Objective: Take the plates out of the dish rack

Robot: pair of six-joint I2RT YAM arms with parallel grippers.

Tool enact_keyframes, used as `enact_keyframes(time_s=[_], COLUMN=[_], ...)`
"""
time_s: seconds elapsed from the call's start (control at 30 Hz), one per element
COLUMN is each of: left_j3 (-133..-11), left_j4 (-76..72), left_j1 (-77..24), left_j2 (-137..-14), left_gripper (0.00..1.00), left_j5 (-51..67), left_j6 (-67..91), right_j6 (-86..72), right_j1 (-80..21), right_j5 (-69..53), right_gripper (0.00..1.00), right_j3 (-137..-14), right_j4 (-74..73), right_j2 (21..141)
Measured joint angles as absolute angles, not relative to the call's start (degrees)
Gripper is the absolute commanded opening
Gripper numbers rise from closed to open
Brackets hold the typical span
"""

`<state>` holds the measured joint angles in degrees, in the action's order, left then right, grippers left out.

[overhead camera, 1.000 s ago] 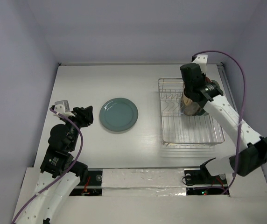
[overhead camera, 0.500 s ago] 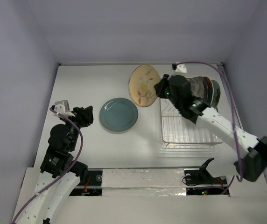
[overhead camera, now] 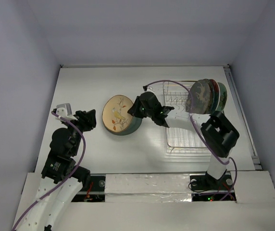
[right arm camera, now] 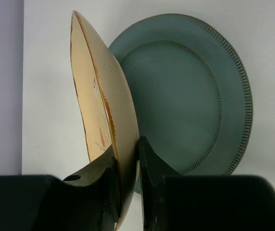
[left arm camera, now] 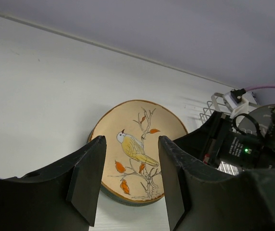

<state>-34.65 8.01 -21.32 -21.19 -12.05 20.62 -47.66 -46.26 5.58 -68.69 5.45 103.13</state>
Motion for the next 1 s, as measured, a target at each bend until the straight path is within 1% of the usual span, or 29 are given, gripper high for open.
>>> enact_keyframes(time_s=[0.07,0.17,0.2,0.3,0.33,0.4,0.5,0.53,0.57,0.6,0.63,0.7,0.77,0.8,0.83,1.0], left_j3=[-34.65,-34.65,-34.65,-34.65,-34.65,-34.65,-34.65,-34.65,-34.65,-34.65,-34.65,-34.65,-34.65,-34.65,-34.65,-34.65], left_j4=[8.01,8.01,8.01,8.03,8.03,8.03,8.03,8.03,8.03,8.03,8.03,8.03,8.03,8.03,8.03,8.03], left_j1=[-21.32,-21.32,-21.32,-21.32,-21.32,-21.32,-21.32,-21.32,-21.32,-21.32,-21.32,-21.32,-21.32,-21.32,-21.32,-21.32], left_j2=[-21.19,-21.19,-21.19,-21.19,-21.17,-21.12,-20.95,-20.88,-20.82,-20.78,-20.78,-20.78,-20.78,-20.75,-20.75,-20.71], left_gripper=[0.45,0.45,0.45,0.45,0.45,0.45,0.45,0.45,0.45,0.45,0.45,0.45,0.45,0.45,0.45,0.45], left_j5=[-12.05,-12.03,-12.05,-12.05,-12.05,-12.05,-12.05,-12.05,-12.05,-12.05,-12.05,-12.05,-12.05,-12.05,-12.05,-12.05], left_j6=[20.62,20.62,20.64,20.62,20.64,20.62,20.64,20.64,20.64,20.64,20.62,20.64,20.64,20.62,20.64,20.64], right_j6=[-49.01,-50.81,-51.31,-52.49,-52.97,-53.84,-54.30,-54.30,-54.35,-54.13,-53.91,-53.23,-52.18,-51.68,-50.98,-46.98], right_j1=[-46.35,-46.35,-46.35,-46.33,-46.28,-46.15,-46.17,-46.17,-46.24,-46.35,-46.44,-46.61,-46.72,-46.85,-47.00,-47.97], right_j5=[5.58,5.61,5.61,5.78,5.85,5.87,5.96,5.93,5.91,5.91,5.89,5.96,6.17,6.50,7.14,9.67], right_gripper=[0.04,0.09,0.14,0.23,0.28,0.33,0.44,0.50,0.54,0.61,0.63,0.72,0.76,0.81,0.83,0.90], right_j3=[-68.60,-68.03,-67.57,-66.08,-65.39,-63.96,-62.59,-62.22,-61.98,-61.84,-61.76,-61.67,-61.65,-61.65,-61.67,-63.02], right_j4=[6.52,8.80,9.74,11.35,11.99,14.09,15.09,15.18,15.09,14.96,14.79,14.46,13.69,13.06,12.16,6.17], right_j2=[104.60,106.06,106.28,106.48,106.48,106.48,106.48,106.48,106.48,106.48,106.48,106.48,106.48,106.48,106.43,105.84])
